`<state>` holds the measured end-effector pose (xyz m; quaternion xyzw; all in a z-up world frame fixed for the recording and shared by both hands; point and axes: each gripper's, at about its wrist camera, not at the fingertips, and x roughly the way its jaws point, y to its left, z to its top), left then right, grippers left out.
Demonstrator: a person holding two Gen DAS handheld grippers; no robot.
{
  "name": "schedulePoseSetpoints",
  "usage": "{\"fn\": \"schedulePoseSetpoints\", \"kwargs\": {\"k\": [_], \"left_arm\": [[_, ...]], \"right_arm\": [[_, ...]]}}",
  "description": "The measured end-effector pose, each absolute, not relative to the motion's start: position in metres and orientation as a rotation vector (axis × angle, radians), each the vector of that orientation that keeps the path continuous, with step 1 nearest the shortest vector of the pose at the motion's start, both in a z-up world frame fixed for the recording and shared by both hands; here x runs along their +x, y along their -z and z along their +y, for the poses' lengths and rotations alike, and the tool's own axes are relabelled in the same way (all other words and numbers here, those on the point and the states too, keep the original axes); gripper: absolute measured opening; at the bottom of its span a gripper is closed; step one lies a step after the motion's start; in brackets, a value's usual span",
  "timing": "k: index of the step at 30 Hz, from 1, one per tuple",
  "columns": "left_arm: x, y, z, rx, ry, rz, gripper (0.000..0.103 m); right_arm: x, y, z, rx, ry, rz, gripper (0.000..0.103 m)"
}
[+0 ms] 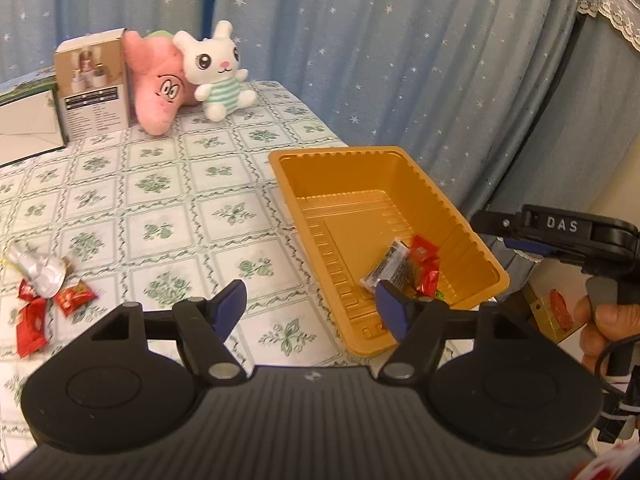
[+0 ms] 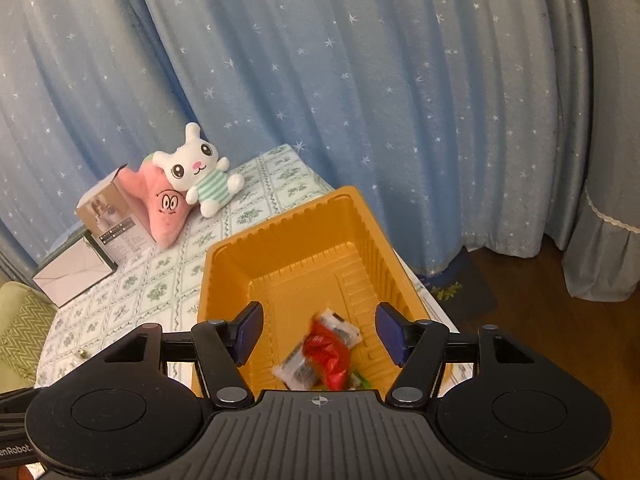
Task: Organize snacks
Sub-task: 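Carry both red candies to the orange tray and release them, then move both open grippers back toward the remaining snacks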
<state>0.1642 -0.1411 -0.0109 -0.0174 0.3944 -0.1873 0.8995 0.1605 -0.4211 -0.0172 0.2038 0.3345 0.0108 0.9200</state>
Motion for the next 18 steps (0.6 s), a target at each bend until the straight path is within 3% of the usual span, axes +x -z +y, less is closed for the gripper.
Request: {"fn": "schedulePoseSetpoints", "kwargs": {"k": [18], "left_arm": [[0.101, -0.010, -0.082, -0.101, 0.296, 0.772, 0.078]], "right_arm": [[0.095, -0.005, -0.364, 0.361, -0.093, 0.714, 0.062]]}}
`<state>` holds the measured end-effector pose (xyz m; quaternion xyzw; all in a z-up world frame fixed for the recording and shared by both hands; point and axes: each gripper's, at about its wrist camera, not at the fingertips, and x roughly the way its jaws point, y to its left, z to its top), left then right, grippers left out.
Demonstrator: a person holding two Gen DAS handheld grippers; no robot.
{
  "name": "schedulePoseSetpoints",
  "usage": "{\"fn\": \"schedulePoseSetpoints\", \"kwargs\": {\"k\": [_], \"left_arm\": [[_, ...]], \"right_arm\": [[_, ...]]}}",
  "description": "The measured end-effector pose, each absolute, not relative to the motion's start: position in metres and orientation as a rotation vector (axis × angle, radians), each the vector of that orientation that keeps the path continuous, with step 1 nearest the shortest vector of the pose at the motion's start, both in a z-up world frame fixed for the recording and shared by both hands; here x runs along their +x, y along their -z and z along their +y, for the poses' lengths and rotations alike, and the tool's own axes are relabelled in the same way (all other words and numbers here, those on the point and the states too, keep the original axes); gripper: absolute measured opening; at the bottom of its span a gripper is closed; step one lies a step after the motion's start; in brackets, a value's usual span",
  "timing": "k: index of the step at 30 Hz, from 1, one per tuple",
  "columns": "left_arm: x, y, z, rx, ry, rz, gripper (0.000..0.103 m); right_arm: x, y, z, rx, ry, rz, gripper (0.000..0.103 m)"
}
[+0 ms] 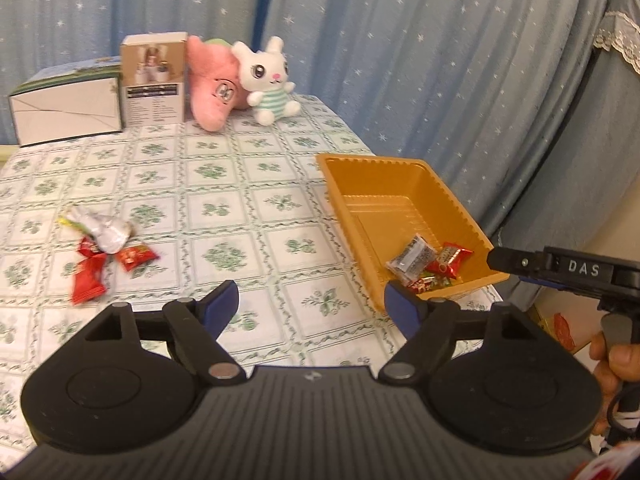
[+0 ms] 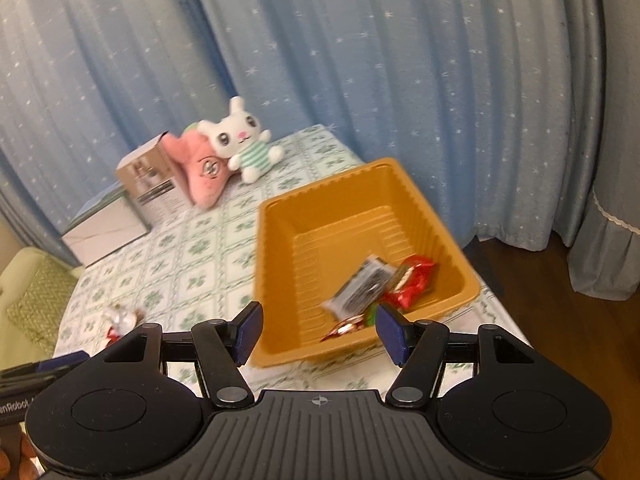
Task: Organize snacks
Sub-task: 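Move both open grippers back toward the remaining snacks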
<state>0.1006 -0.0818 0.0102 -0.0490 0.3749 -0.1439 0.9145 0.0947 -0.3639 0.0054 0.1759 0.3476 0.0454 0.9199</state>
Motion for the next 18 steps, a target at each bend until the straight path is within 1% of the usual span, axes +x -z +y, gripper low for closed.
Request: {"fn": "schedulePoseSetpoints", "kwargs": {"k": [18], "left_arm": [[0.056, -0.024, 0.025, -0.148, 0.078, 0.740, 0.082]], "right_arm": [[0.082, -0.018, -0.262, 0.240, -0.262, 0.732, 0.062]]}}
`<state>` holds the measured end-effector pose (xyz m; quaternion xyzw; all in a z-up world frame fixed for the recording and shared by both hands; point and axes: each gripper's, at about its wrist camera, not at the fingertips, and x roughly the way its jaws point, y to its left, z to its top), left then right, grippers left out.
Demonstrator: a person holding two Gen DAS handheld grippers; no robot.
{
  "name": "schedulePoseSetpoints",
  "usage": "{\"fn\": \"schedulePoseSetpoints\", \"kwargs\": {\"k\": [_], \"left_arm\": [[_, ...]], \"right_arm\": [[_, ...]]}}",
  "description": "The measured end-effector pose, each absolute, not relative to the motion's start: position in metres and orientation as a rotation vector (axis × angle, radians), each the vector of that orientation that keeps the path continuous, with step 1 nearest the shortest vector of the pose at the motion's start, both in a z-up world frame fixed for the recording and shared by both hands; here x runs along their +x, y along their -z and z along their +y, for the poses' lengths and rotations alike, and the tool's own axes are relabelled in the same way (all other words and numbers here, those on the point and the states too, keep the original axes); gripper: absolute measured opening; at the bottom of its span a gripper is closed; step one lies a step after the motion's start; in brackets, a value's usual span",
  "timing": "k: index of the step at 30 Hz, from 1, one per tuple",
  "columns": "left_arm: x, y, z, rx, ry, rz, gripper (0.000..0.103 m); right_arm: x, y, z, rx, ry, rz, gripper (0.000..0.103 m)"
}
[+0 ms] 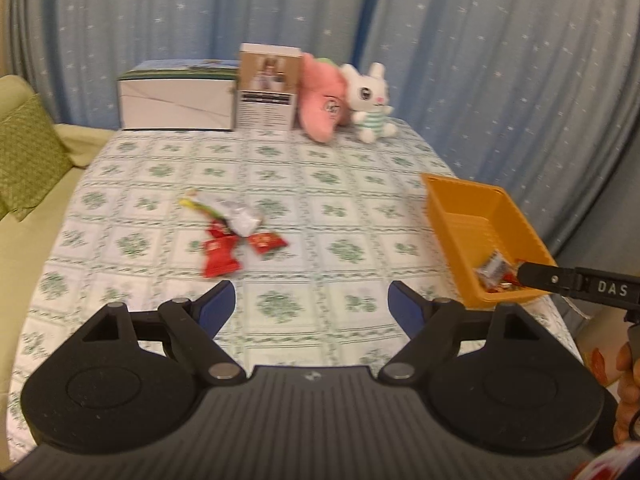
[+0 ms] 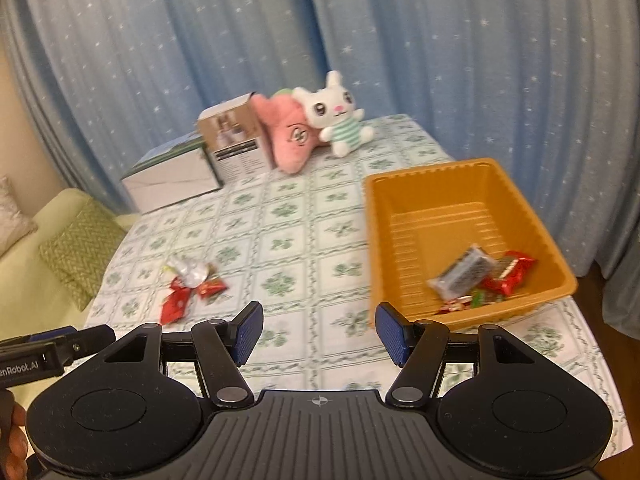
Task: Organize snacks
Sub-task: 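Move both open grippers back toward the remaining snacks, then grasp a red candy with the left gripper while the right gripper grasps a small red-gold candy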
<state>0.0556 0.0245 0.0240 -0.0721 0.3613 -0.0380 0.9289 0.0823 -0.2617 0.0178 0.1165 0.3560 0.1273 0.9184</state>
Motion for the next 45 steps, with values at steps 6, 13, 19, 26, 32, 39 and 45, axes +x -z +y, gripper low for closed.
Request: {"fn": "schedulePoseSetpoints", "kwargs": {"k": [6, 13, 19, 26, 32, 39, 45], "left_arm": [[0.053, -0.023, 0.048, -0.166, 0.031, 0.738, 0.082], [0.055, -0.018, 0.063, -0.180, -0.005, 0.744, 0.082], [0.065, -0.010, 0.077, -0.195, -0.039, 0.753, 0.082], [0.092, 0.006, 0.091, -0.201, -0.045, 0.768, 0.075], [0.127, 0.027, 0.103, -0.208, -0.037, 0.794, 0.072], [0.171, 0.062, 0.112, -0.215, -0.005, 0.828, 0.061], [0.203, 0.091, 0.108, -0.183, 0.023, 0.855, 0.047]], "right_arm": [[0.085, -0.016, -0.240, 0.222, -0.301, 0.746, 0.062], [0.091, -0.016, -0.222, 0.202, -0.329, 0.749, 0.062], [0.100, -0.010, -0.209, 0.188, -0.342, 0.758, 0.062], [0.123, 0.005, -0.187, 0.184, -0.360, 0.771, 0.062], [0.154, 0.026, -0.165, 0.173, -0.381, 0.787, 0.062], [0.190, 0.058, -0.141, 0.147, -0.412, 0.814, 0.062], [0.215, 0.082, -0.127, 0.107, -0.437, 0.821, 0.062]]}}
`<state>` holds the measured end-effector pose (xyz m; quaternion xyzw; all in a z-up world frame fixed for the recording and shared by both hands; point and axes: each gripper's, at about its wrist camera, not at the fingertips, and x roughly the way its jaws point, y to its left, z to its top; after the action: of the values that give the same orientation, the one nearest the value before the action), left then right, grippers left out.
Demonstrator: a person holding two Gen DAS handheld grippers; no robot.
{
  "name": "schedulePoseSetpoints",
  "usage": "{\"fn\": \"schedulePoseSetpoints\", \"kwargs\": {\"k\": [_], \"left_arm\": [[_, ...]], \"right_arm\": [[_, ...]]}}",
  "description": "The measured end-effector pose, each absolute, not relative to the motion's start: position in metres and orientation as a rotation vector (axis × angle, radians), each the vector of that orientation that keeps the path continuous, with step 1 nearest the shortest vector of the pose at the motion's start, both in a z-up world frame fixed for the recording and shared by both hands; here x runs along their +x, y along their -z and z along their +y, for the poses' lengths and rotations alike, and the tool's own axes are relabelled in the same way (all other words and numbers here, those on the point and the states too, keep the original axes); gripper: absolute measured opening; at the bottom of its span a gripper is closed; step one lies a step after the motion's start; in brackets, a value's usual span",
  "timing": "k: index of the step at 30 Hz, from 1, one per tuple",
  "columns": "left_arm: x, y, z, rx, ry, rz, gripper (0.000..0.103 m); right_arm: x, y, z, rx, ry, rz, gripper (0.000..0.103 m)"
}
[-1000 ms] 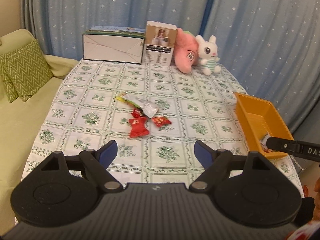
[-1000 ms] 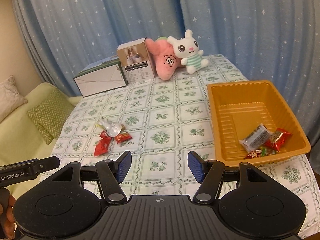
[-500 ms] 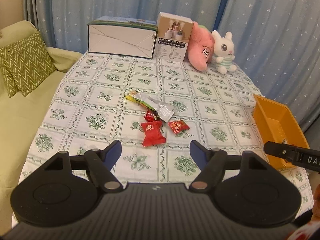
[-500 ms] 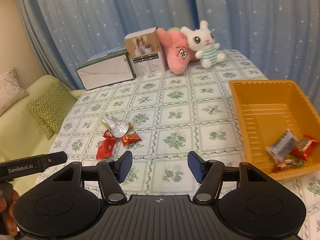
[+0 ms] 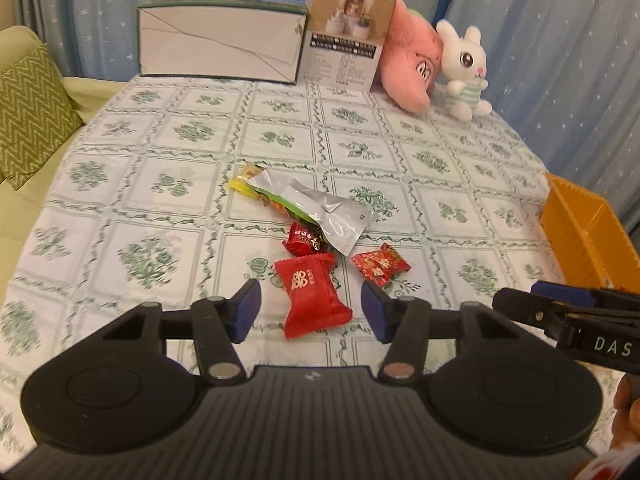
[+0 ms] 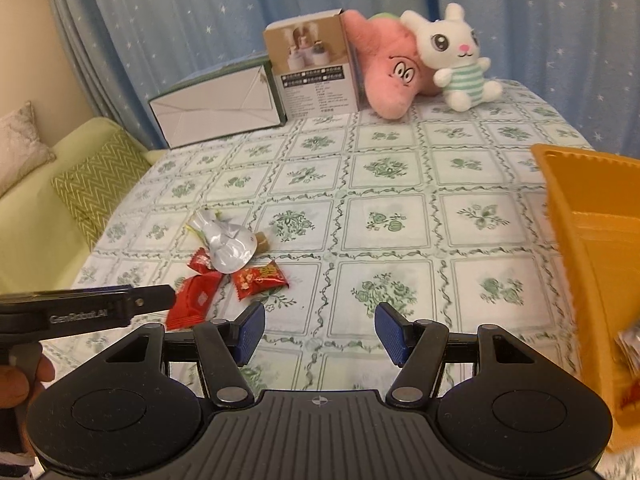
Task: Organize snacks
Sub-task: 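Grasp a red candy with the left gripper while the right gripper grasps a small red-gold candy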
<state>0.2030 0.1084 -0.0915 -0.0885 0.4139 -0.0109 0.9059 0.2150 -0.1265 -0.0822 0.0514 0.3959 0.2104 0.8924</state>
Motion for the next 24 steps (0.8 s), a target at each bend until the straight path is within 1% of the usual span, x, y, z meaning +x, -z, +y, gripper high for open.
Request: {"fn": "schedulePoseSetpoints", "kwargs": {"k": [3, 8, 10, 15, 24], "left_arm": [[0.213, 0.103, 0.107, -0.165, 0.036, 0.866, 0.040], [0.224, 0.118, 0.109, -0.173, 0.058, 0.888, 0.035], [0.225, 0.120, 0.108, -0.156, 0.058, 0.891, 0.028], [0.220, 0.118, 0.116, -0.155, 0.044, 0.880, 0.023], [0.207, 0.113, 0.143, -0.257, 0.004, 0.853, 0.023]], "right_arm": [[0.226, 0.092, -0.122, 0.094, -0.435, 0.829, 0.062], [0.241, 0.104, -0.116, 0.081, -0.444, 0.836, 0.062], [0.246, 0.107, -0.111, 0.067, -0.460, 0.833, 0.062], [0.255, 0.112, -0.093, 0.031, -0.524, 0.811, 0.062], [0.269, 0.129, -0.053, -0.053, -0.623, 0.792, 0.062]]}}
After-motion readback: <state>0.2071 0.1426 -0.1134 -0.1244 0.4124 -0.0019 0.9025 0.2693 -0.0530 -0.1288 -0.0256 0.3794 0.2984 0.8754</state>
